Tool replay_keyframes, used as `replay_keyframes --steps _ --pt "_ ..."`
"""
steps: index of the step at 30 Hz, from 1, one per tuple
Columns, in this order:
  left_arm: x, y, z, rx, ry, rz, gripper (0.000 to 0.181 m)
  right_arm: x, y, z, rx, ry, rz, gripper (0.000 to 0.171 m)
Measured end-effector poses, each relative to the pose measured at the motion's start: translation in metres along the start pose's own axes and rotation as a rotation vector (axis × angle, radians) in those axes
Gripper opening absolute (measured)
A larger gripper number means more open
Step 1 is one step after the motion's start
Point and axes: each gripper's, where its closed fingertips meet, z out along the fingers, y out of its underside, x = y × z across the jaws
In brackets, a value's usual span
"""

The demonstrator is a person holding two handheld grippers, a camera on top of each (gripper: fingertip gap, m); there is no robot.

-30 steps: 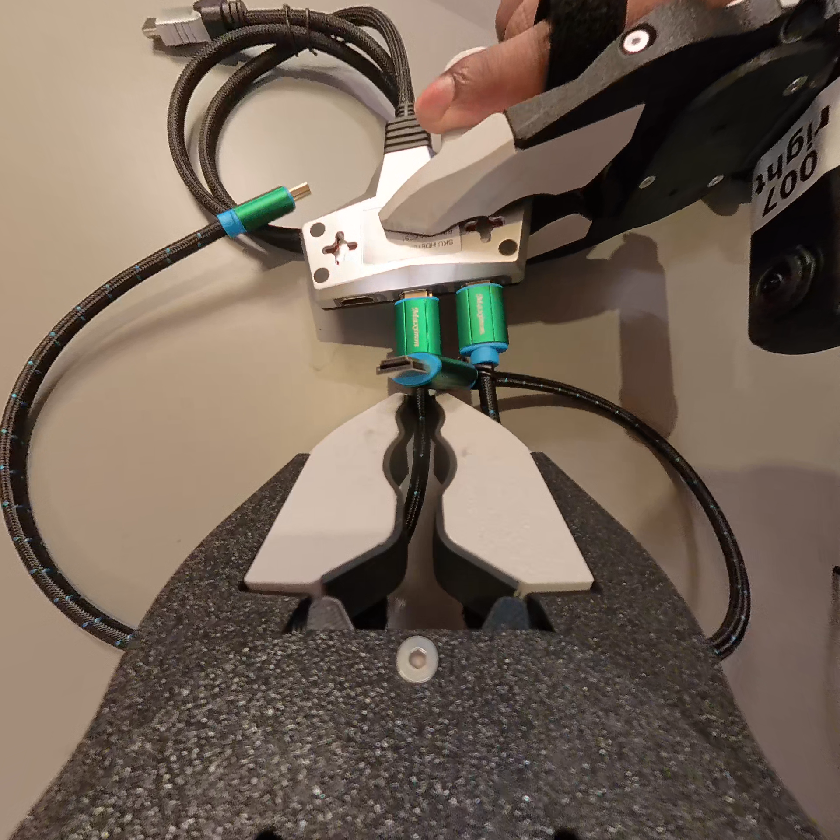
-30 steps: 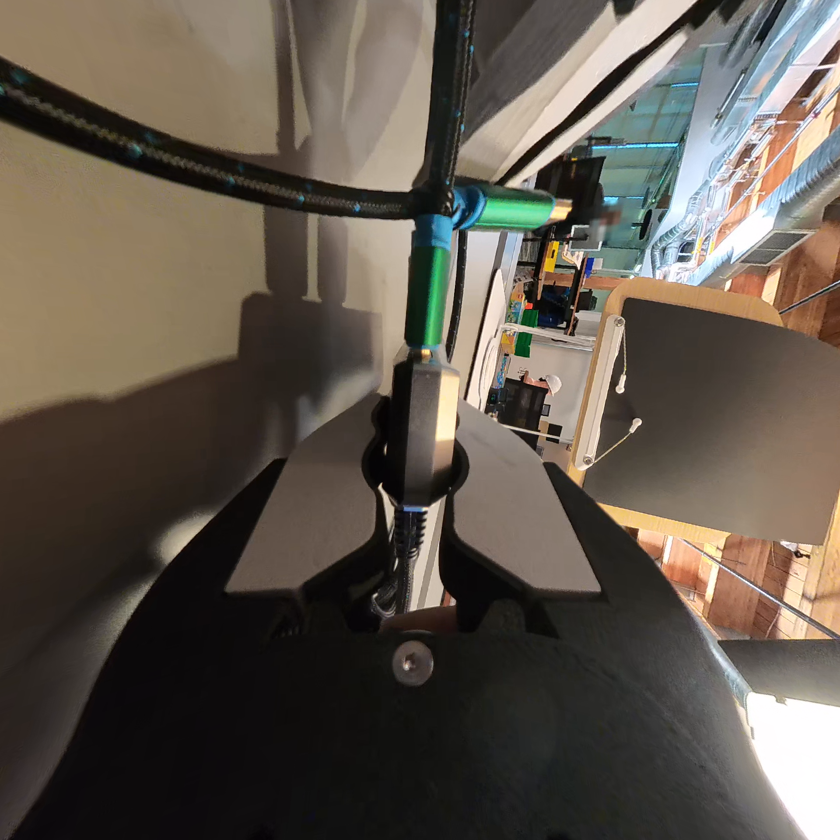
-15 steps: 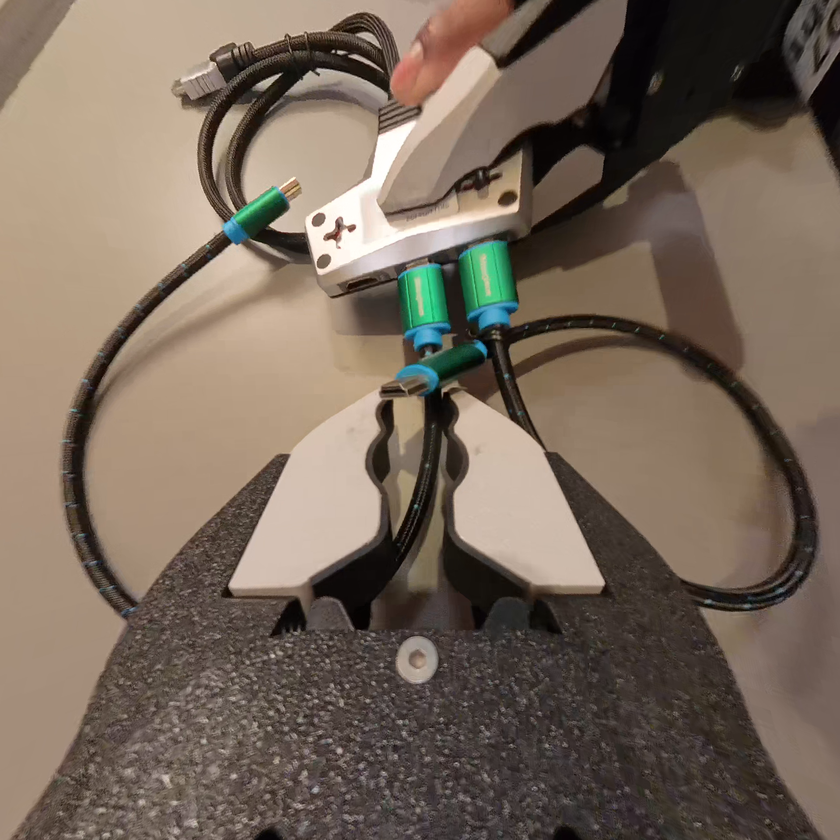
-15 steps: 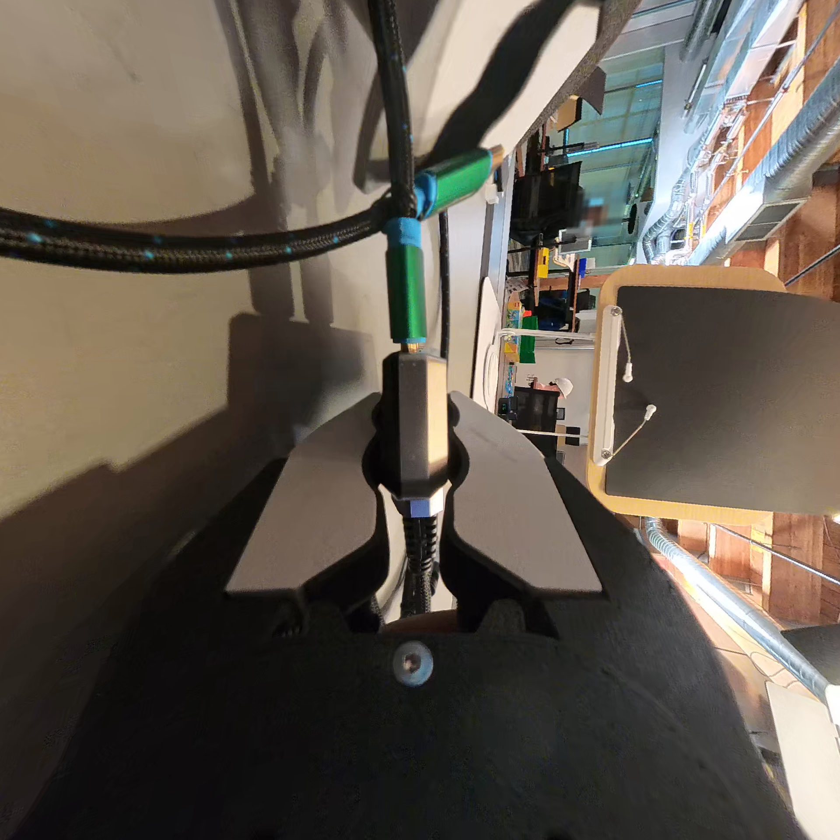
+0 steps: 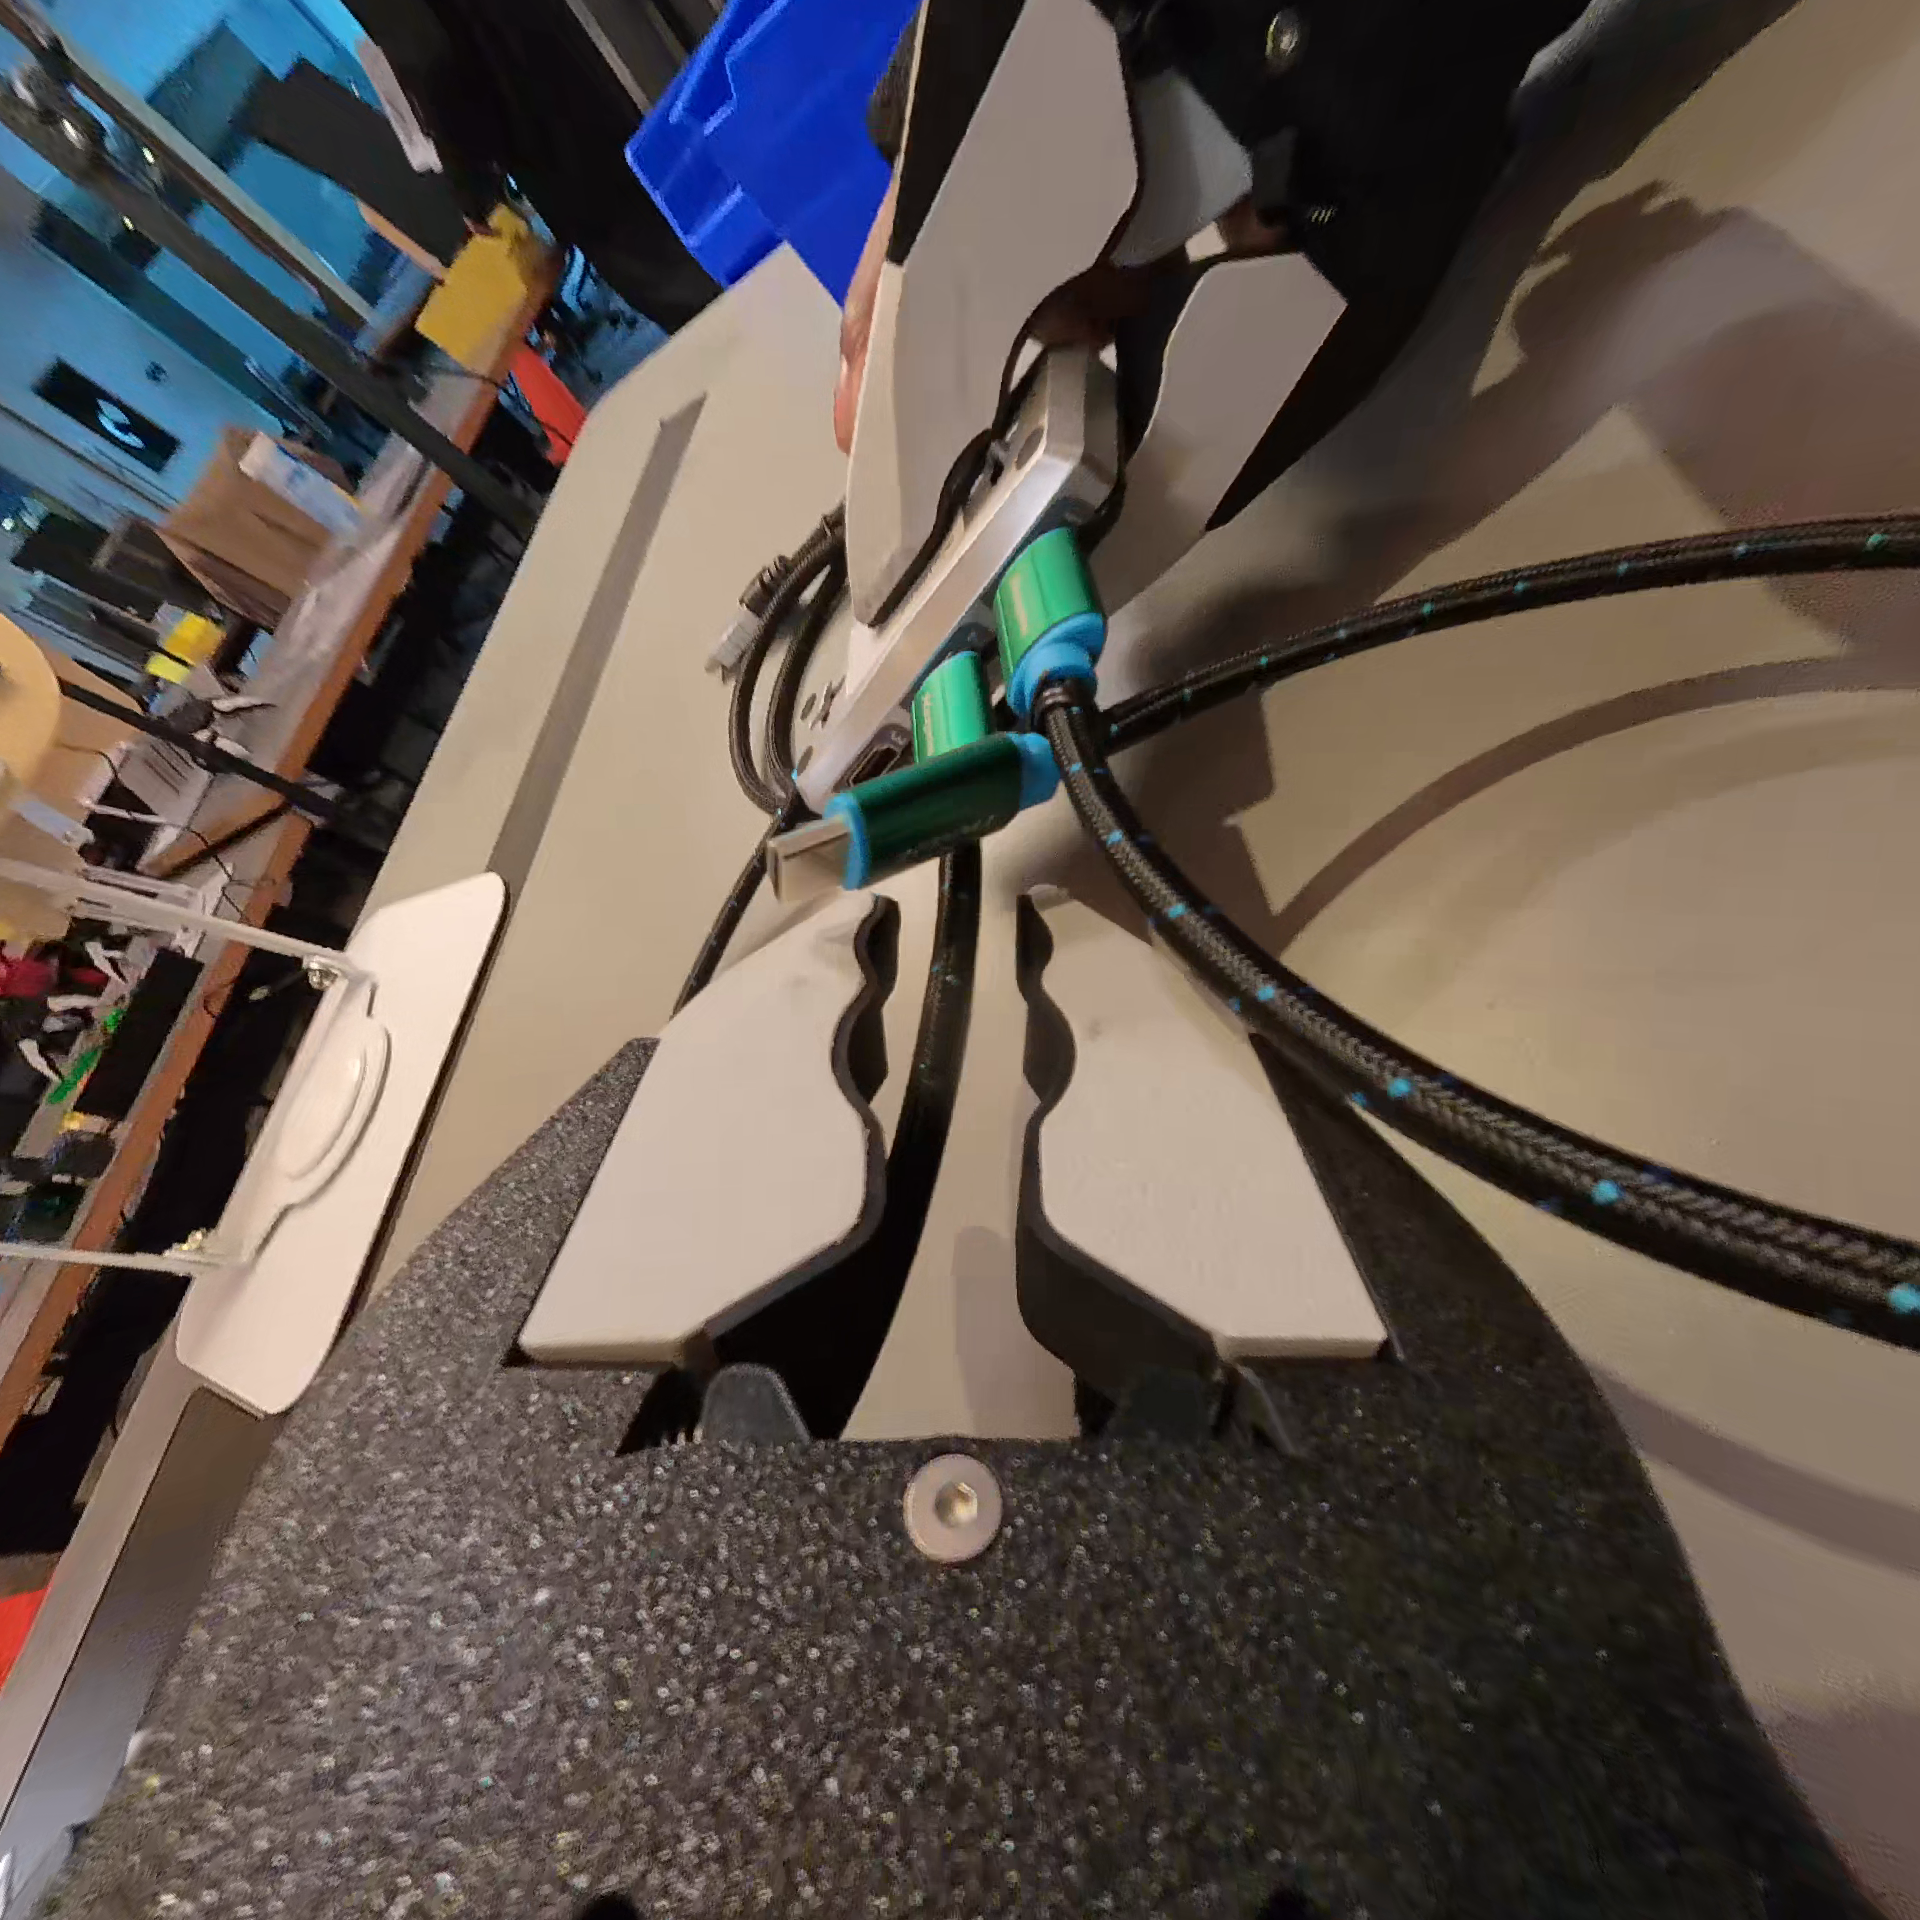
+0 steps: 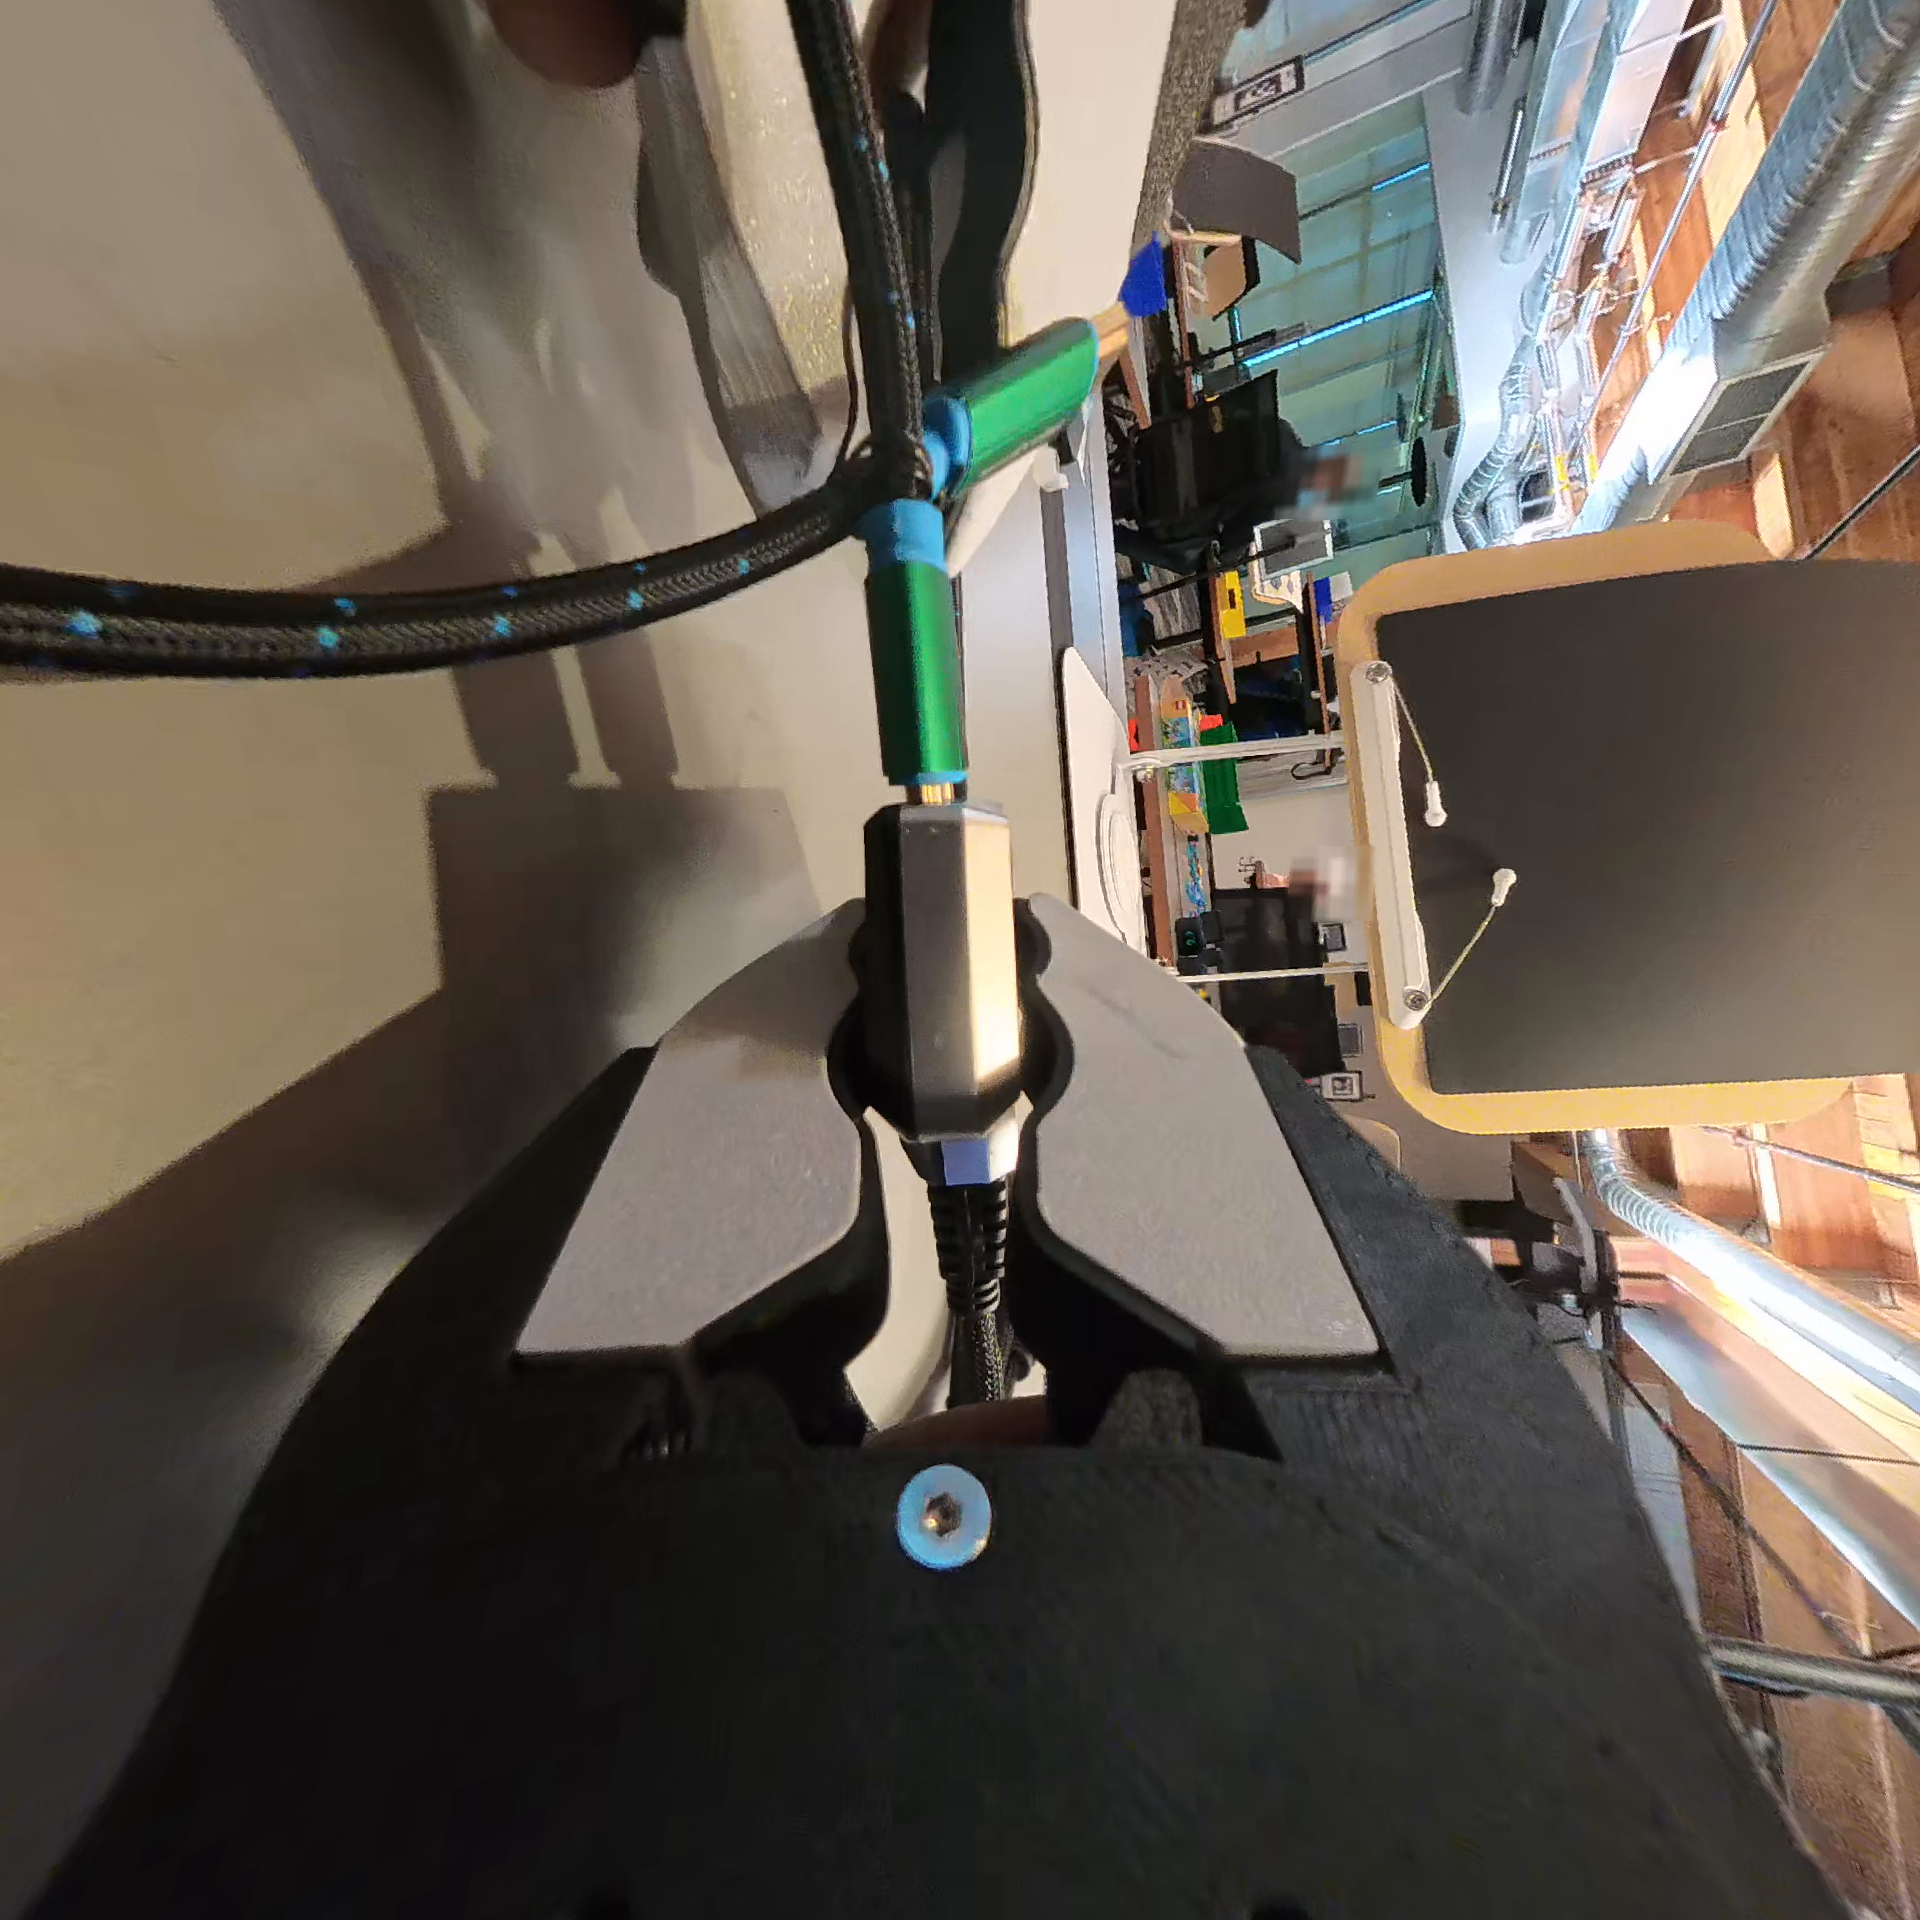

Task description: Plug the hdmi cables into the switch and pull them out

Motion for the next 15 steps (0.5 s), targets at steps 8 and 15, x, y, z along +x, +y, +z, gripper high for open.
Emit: replay_keyframes --steps 8,15 --pt "-0.004 -0.013 0.001 0.105 -0.077 0.021 0.021 -0.002 -0.006 0.0 0.031 -0.008 0.022 0.022" --pt "0.006 -0.02 0.003 0.104 -0.048 0.05 0.013 -0.002 -0.015 -0.002 0.054 -0.001 0.007 0.022"
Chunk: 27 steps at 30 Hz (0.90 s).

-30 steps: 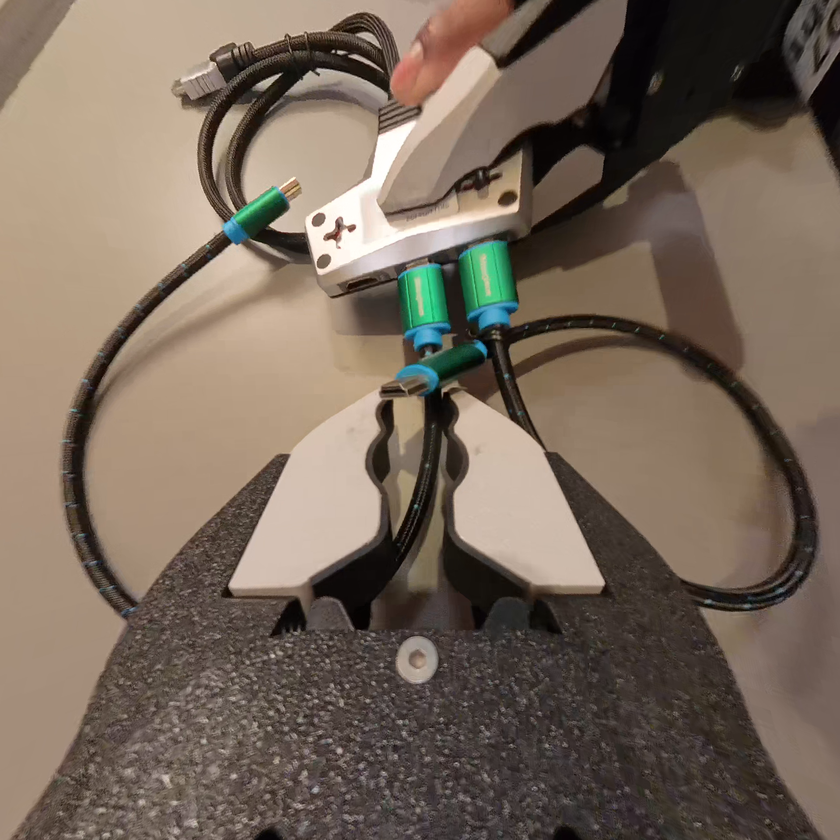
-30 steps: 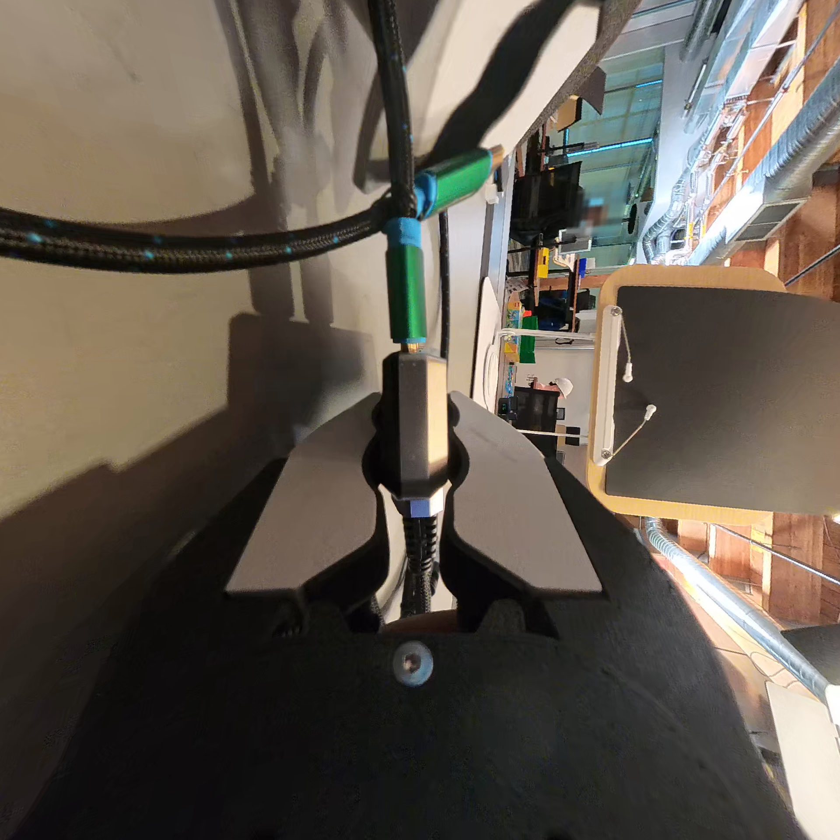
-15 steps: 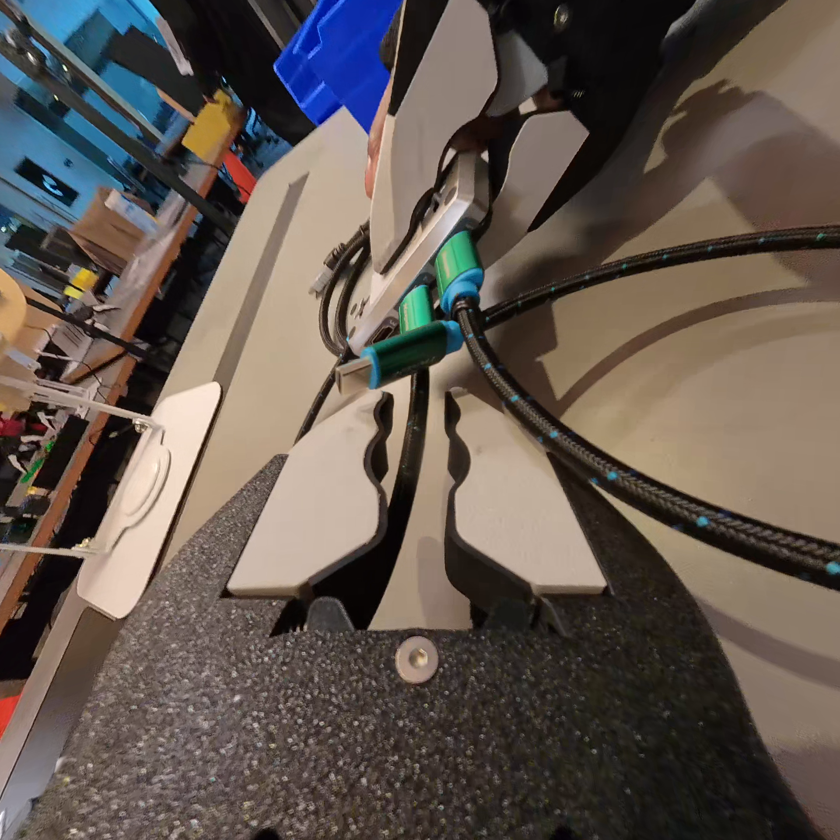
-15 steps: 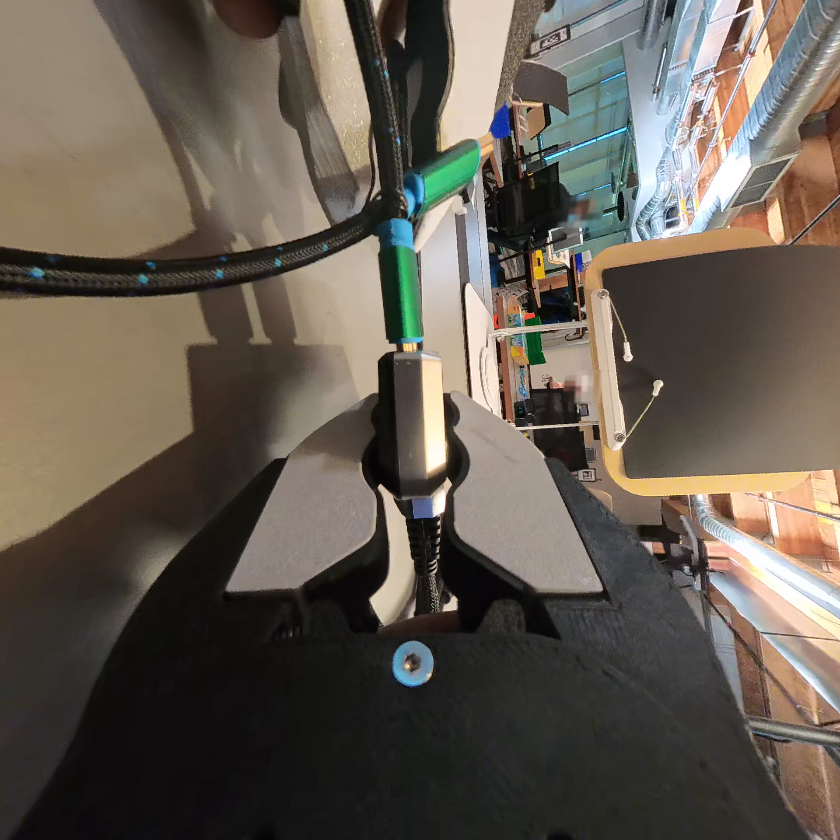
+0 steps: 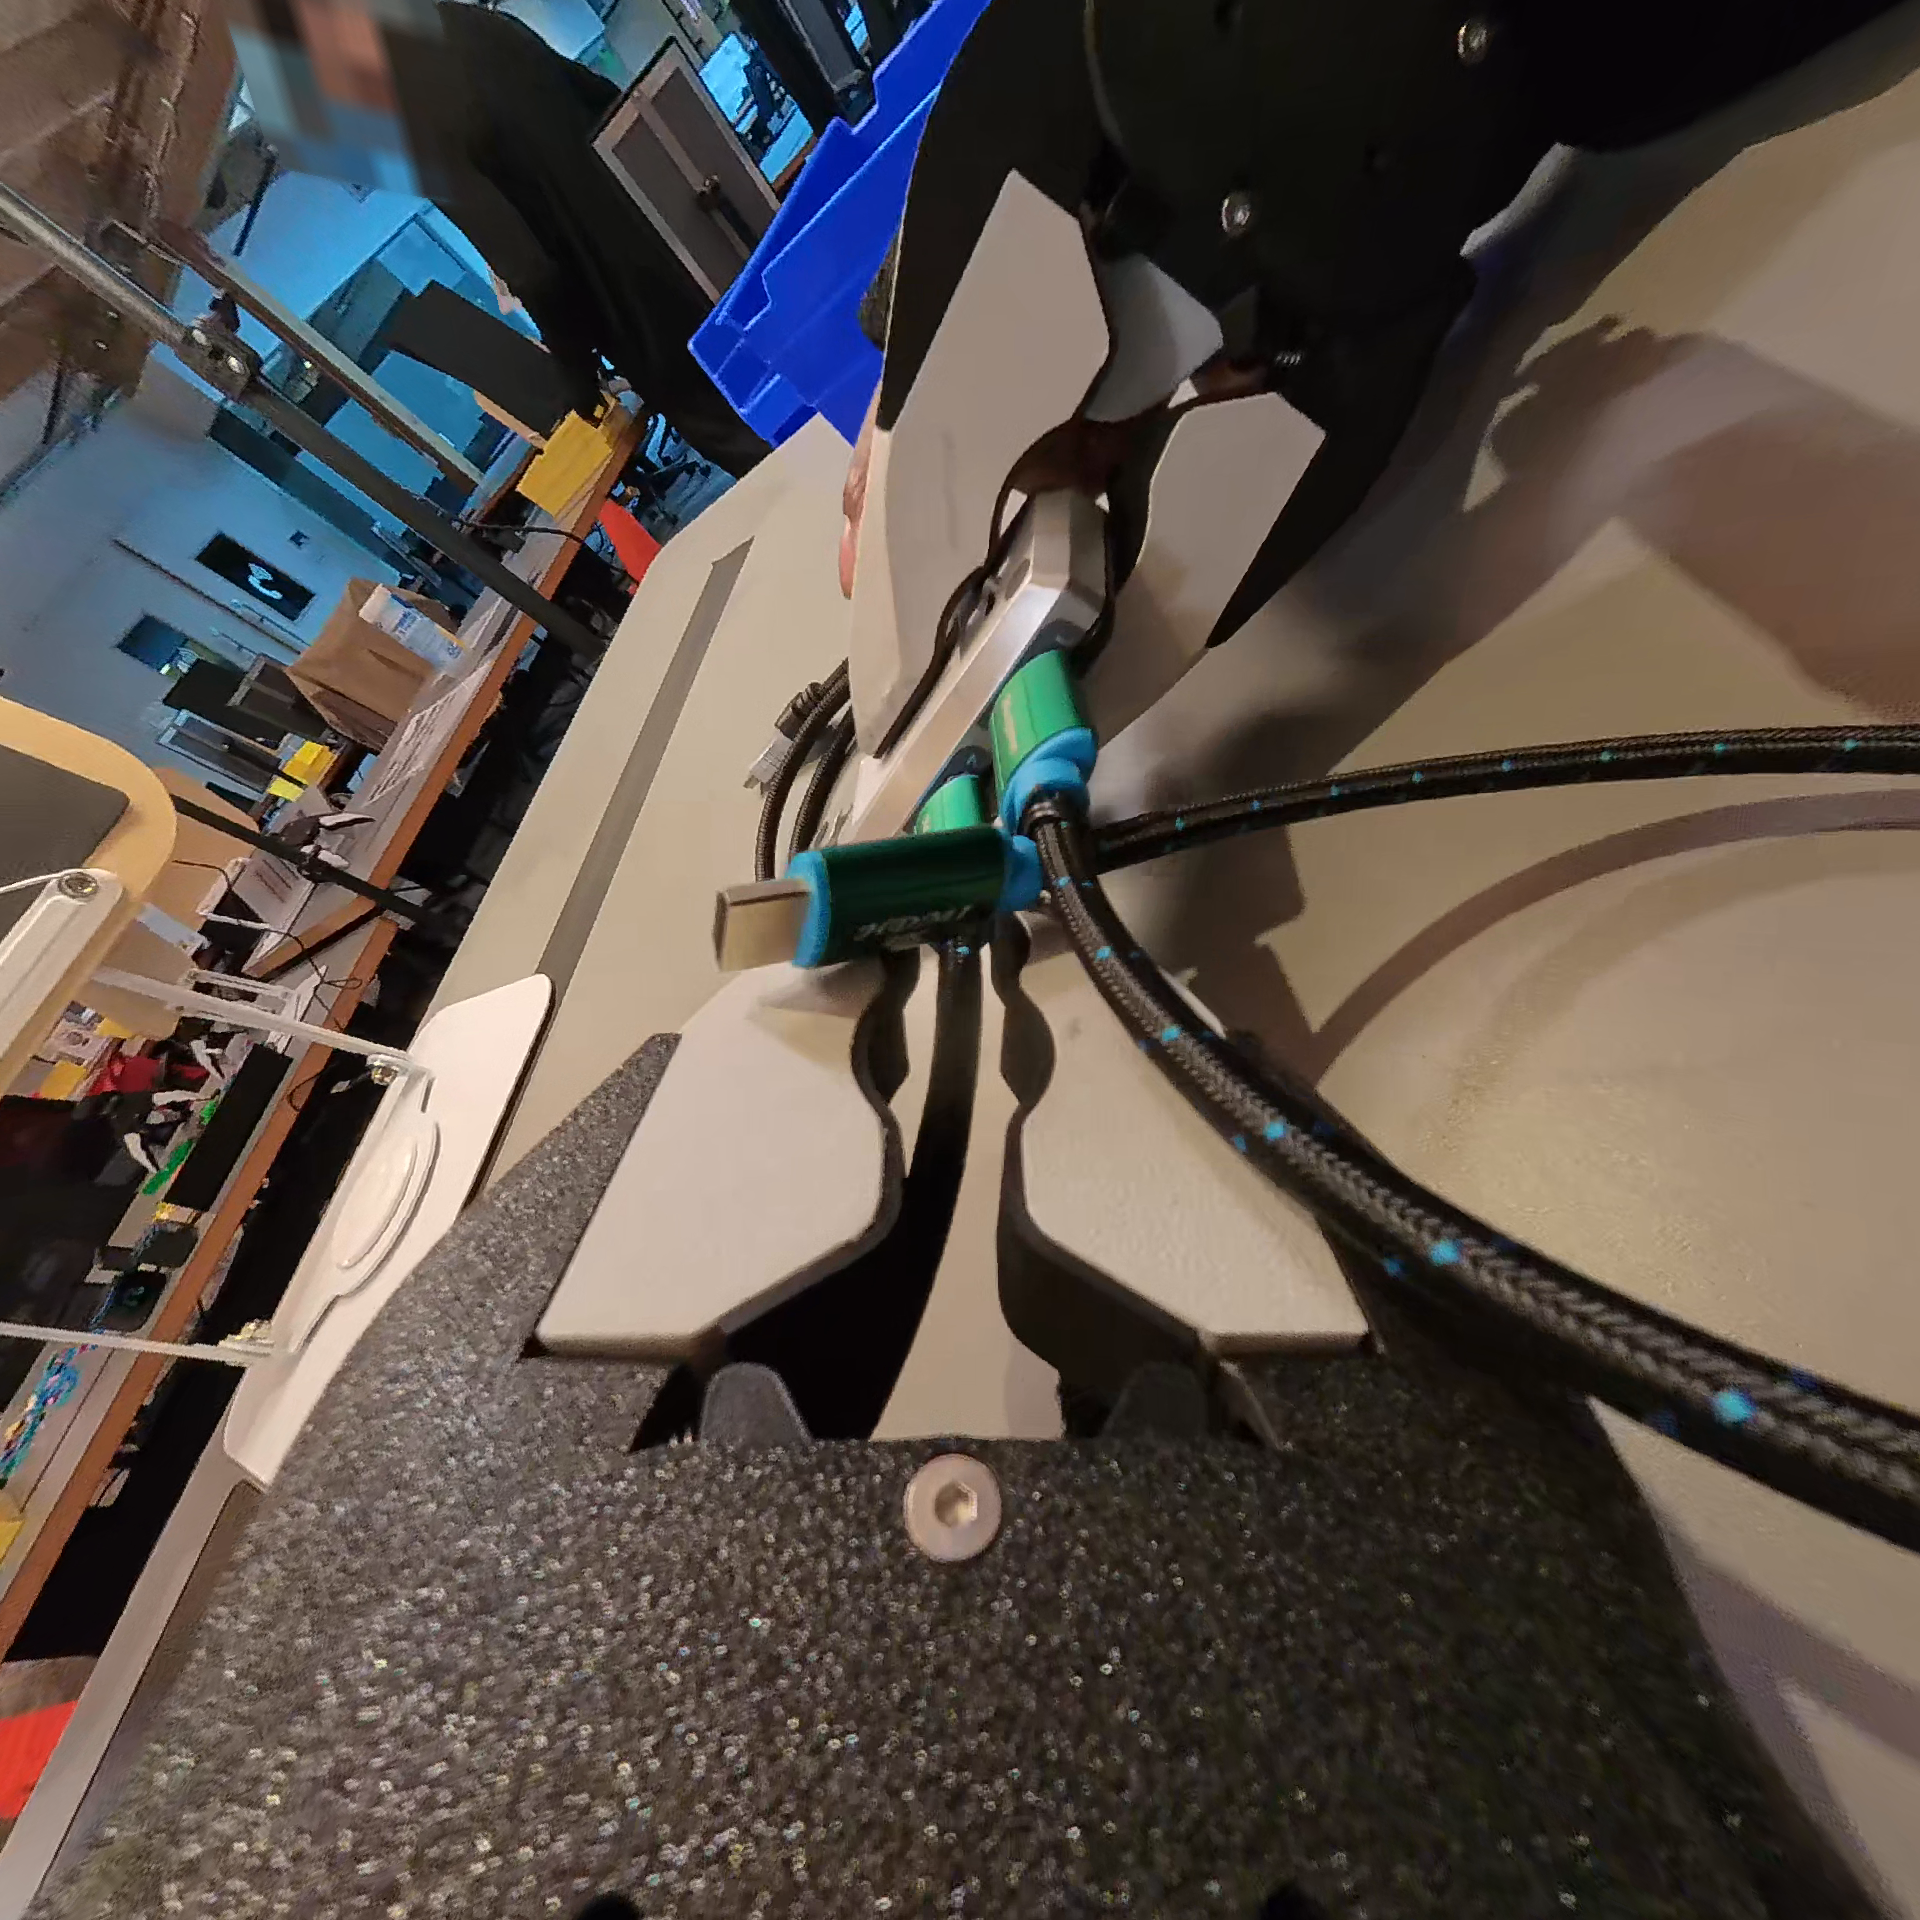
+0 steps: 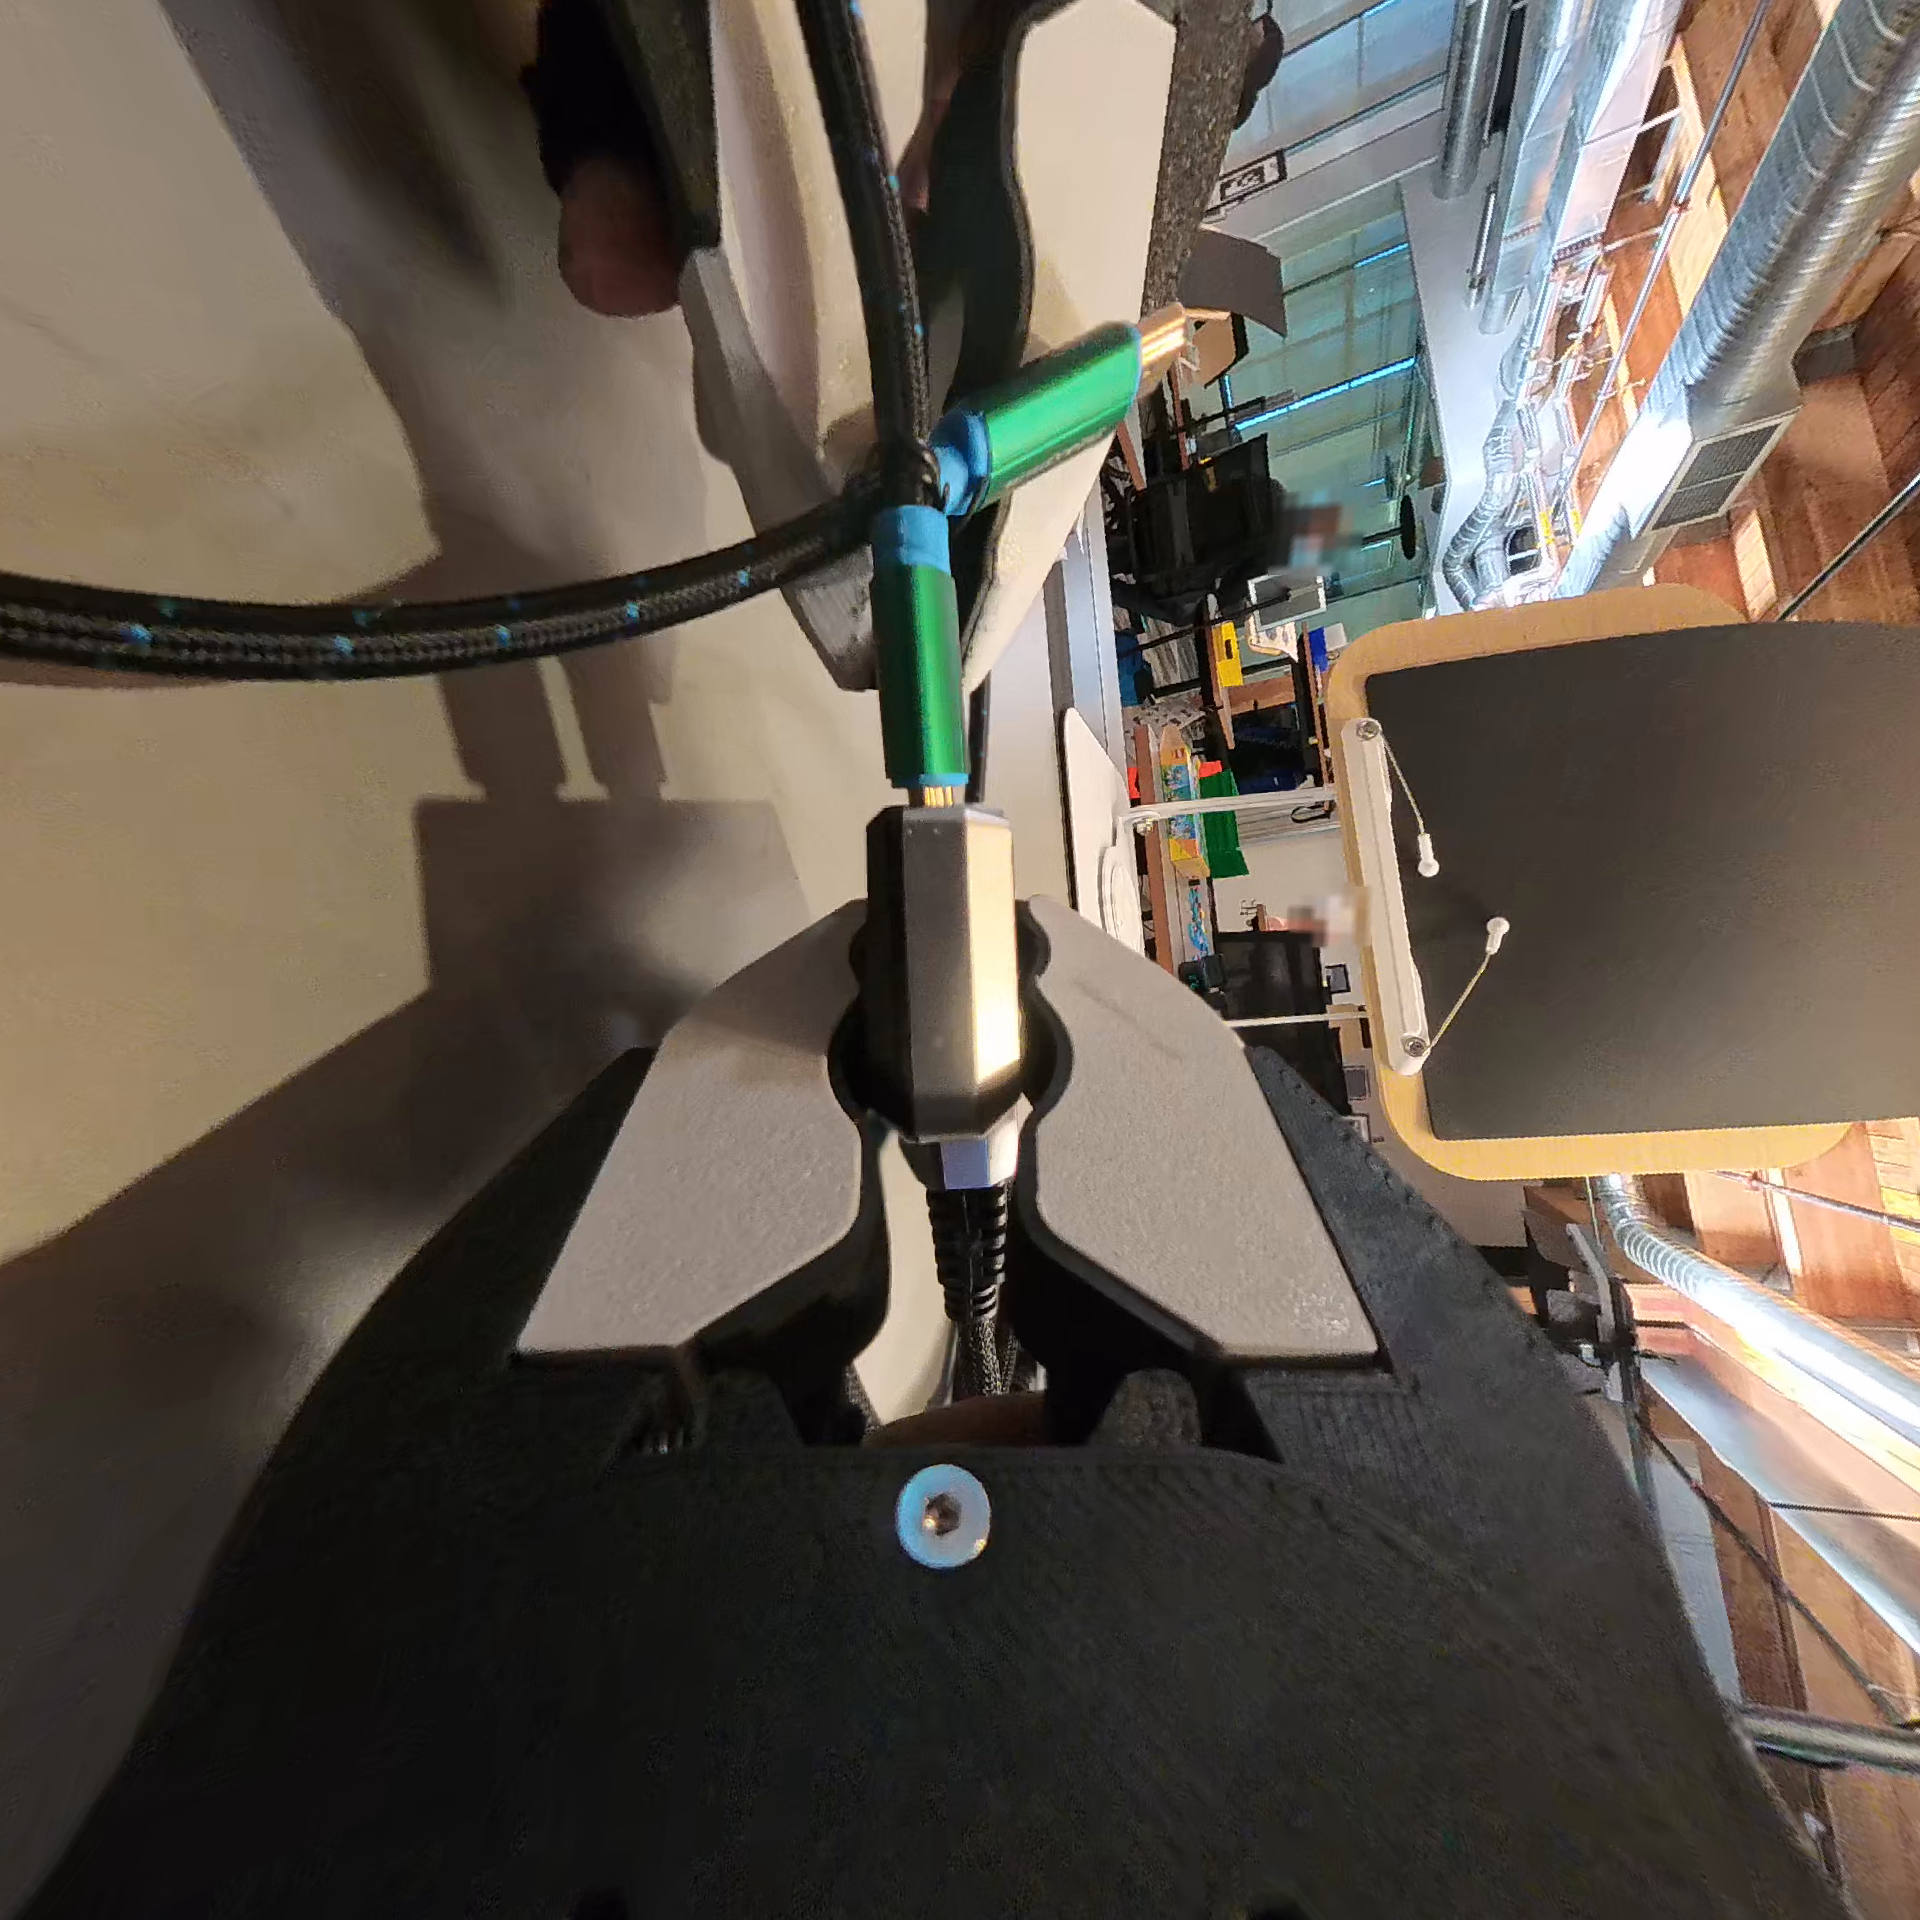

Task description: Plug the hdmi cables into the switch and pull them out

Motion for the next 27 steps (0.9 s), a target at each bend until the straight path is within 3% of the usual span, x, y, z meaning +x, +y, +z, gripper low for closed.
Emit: replay_keyframes --steps 7,27 --pt "-0.003 0.0 -0.002 -0.022 -0.002 -0.029 0.013 0.008 0.012 -0.002 -0.023 0.016 -0.003 0.031" --pt "0.002 -0.002 -0.002 -0.085 0.032 -0.007 0.013 -0.003 0.02 0.0 -0.116 -0.057 -0.066 0.02"
